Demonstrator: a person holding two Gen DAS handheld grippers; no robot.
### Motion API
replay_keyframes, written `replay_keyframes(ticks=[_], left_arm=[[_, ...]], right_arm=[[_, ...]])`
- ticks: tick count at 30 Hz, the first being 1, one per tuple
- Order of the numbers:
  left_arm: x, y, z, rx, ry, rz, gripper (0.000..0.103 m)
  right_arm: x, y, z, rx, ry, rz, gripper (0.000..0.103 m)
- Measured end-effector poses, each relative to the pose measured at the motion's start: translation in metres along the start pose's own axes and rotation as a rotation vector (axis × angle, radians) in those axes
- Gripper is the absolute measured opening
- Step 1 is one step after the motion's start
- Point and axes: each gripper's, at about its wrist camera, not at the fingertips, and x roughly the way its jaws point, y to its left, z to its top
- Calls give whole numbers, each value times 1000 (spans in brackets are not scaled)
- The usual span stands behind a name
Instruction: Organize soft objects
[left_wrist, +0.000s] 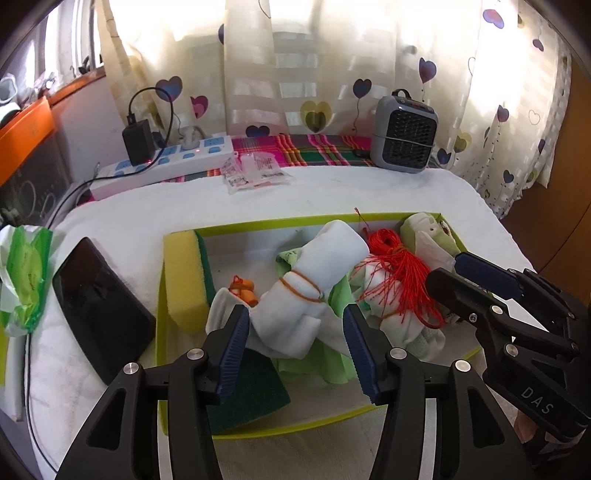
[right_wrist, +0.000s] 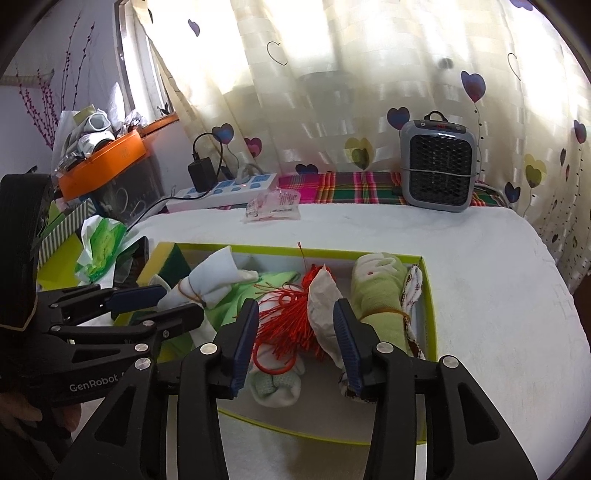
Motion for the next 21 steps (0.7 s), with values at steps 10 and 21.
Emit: replay_keyframes(ticks=[10,21], left_arm=[[-19,-1,-12,-23,-18,-4,52],[-41,-7,-37,-53,-33,20,53]], right_arm=[[-18,4,-7,14,-23,-15,45],[-35,5,-26,30,-5,-44,53]])
